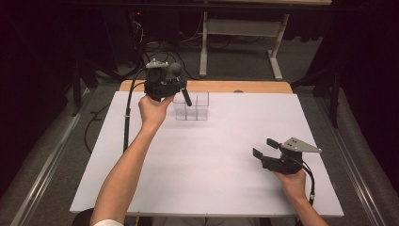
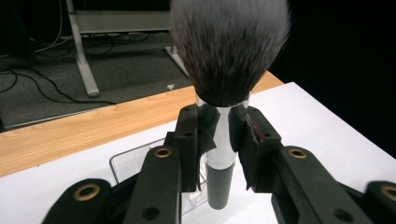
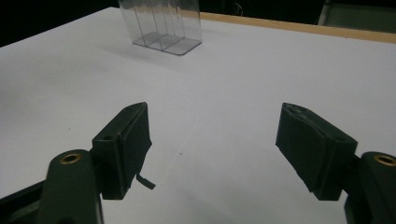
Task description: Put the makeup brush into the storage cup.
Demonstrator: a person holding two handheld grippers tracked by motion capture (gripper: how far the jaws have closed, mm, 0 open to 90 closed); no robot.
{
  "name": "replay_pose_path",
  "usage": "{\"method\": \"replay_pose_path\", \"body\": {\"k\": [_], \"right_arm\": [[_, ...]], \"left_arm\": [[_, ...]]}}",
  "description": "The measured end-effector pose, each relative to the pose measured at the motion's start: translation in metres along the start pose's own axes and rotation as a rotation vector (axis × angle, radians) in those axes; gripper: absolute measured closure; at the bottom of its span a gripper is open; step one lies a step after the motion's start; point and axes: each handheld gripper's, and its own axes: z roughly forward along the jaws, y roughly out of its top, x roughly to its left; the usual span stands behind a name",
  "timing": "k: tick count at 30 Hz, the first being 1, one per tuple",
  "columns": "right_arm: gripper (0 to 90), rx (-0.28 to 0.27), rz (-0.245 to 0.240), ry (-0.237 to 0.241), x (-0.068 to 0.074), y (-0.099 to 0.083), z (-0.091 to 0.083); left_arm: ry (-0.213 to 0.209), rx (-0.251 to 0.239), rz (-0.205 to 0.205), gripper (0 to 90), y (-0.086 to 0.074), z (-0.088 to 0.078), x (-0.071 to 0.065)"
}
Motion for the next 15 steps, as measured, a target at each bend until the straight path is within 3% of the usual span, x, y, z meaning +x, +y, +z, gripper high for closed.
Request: {"method": "replay_pose_path", "body": {"k": [15], "right_arm": [[27.9,0.004,-0.008,0.0,0.001,0.0,0.001]], "left_arm": [[0.018,0.004,-0.015,70.4,0.009,0.012,0.003]]}}
